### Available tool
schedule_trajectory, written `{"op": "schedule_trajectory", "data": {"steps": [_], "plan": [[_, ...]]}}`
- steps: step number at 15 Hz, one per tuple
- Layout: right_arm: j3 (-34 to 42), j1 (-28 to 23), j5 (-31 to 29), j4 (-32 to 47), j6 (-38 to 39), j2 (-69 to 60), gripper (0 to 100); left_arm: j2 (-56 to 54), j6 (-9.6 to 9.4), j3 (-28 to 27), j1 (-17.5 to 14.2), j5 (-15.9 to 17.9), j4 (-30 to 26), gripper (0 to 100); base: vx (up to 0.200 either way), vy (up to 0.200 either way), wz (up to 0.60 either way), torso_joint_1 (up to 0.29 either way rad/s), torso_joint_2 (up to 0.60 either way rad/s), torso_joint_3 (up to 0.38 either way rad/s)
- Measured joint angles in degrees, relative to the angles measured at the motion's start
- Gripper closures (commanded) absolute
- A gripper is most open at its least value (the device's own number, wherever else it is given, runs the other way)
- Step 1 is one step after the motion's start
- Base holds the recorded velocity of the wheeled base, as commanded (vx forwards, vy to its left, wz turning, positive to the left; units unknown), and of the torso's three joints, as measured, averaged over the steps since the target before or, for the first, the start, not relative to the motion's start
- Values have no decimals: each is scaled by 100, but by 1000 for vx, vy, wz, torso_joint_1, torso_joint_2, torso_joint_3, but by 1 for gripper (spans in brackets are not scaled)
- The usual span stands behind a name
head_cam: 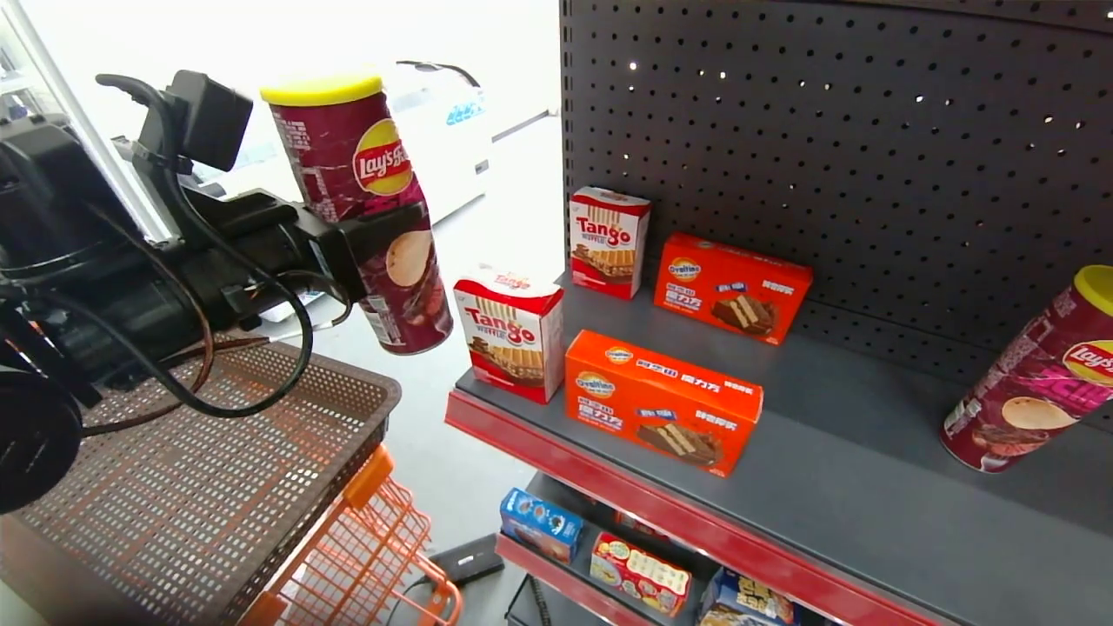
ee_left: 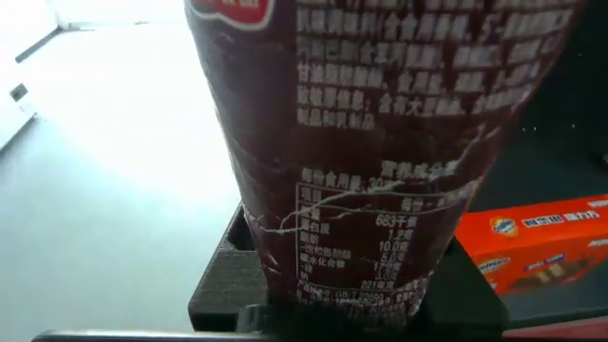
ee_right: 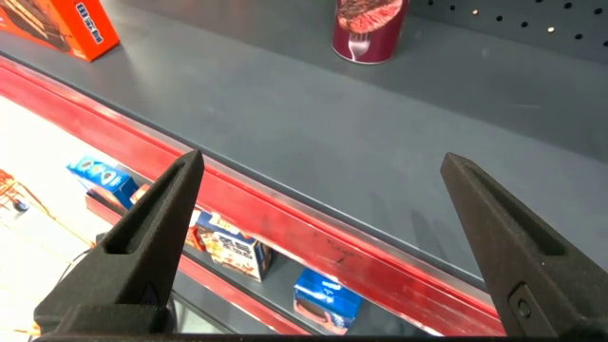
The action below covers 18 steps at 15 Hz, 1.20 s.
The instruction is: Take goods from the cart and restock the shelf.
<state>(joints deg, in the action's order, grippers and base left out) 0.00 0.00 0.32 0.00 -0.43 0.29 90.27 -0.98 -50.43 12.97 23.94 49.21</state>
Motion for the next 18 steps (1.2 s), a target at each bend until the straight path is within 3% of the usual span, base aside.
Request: {"op": "schedule_trajectory", "data": {"steps": [2, 5, 7, 14, 18], "plan": [[0, 0, 1, 0, 0, 0, 0, -124, 13, -11, 69, 17, -334, 100, 0, 0, 0, 0, 0, 0], [0, 0, 0, 0, 0, 0, 0, -603, 88, -34, 218, 90, -1451, 100, 0, 0, 0, 0, 0, 0], [0, 0, 0, 0, 0, 0, 0, -959, 98, -45, 257, 154, -1897, 100, 0, 0, 0, 0, 0, 0], [0, 0, 0, 0, 0, 0, 0, -1237, 79, 107, 590, 564, -1657, 100, 0, 0, 0, 0, 0, 0], [0, 0, 17, 0, 0, 0, 0, -1265, 93, 256, 990, 630, -1610, 100, 0, 0, 0, 0, 0, 0]]}}
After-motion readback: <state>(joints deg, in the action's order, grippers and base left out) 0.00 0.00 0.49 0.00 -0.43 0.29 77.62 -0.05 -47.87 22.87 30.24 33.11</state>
